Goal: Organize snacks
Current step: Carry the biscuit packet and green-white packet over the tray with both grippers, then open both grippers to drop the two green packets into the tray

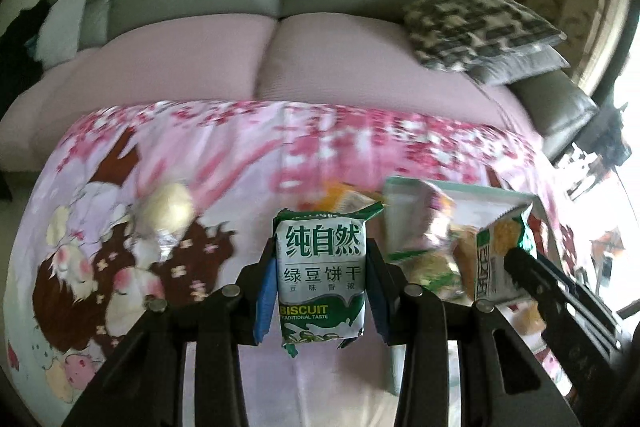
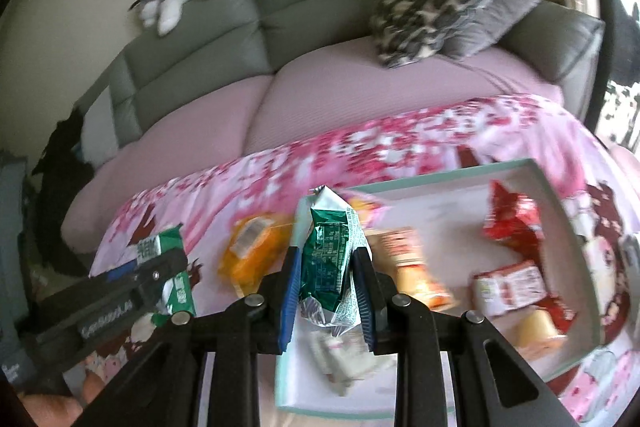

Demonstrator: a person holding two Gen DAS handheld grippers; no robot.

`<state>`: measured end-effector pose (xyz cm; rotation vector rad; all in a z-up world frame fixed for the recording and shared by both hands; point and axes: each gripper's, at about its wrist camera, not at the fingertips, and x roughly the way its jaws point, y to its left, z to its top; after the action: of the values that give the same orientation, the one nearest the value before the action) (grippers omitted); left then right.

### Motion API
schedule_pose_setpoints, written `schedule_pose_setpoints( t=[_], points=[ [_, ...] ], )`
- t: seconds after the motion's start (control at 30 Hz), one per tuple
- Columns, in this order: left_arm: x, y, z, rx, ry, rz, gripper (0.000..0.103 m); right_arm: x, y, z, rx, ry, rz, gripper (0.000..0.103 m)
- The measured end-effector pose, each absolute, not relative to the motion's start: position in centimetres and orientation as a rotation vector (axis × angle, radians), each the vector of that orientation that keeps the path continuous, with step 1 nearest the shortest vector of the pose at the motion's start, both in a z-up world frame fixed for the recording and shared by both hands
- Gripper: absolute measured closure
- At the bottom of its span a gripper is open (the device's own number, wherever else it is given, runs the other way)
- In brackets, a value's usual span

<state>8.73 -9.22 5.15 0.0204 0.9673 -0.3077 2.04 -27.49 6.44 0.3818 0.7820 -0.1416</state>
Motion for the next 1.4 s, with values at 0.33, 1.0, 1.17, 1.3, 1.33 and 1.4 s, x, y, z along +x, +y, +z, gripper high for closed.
schedule_pose_setpoints(
  t=[0.33,1.0,1.17,1.3,1.33,1.4],
  points=[
    [6.6,-17.9,3.5,0.146,0.982,-0.499,0.061,0.8,-33.9,5.2,0.461,0.761,-0.283,0.075],
    [7.6,-22.3,1.5,0.214,0.994,-0.536,0.053,2.2,-35.3,3.6,0.439,0.792,-0.333,0.072],
    [7.9,-21.1,2.8,0.188,0.983,-0.515,0.053,2.1,-35.0,3.8,0.425,0.815,-0.346,0.073],
    [9.0,-19.4,3.2,0.15,0.984,-0.439,0.028,2.5,-34.7,3.2,0.389,0.872,-0.373,0.046],
    [9.3,-18.9,3.2,0.14,0.983,-0.409,0.025,2.5,-34.7,3.2,0.385,0.879,-0.378,0.041],
    [10.0,-17.7,2.9,0.125,0.996,-0.365,0.025,2.5,-34.6,3.1,0.379,0.889,-0.377,0.039]
  ],
)
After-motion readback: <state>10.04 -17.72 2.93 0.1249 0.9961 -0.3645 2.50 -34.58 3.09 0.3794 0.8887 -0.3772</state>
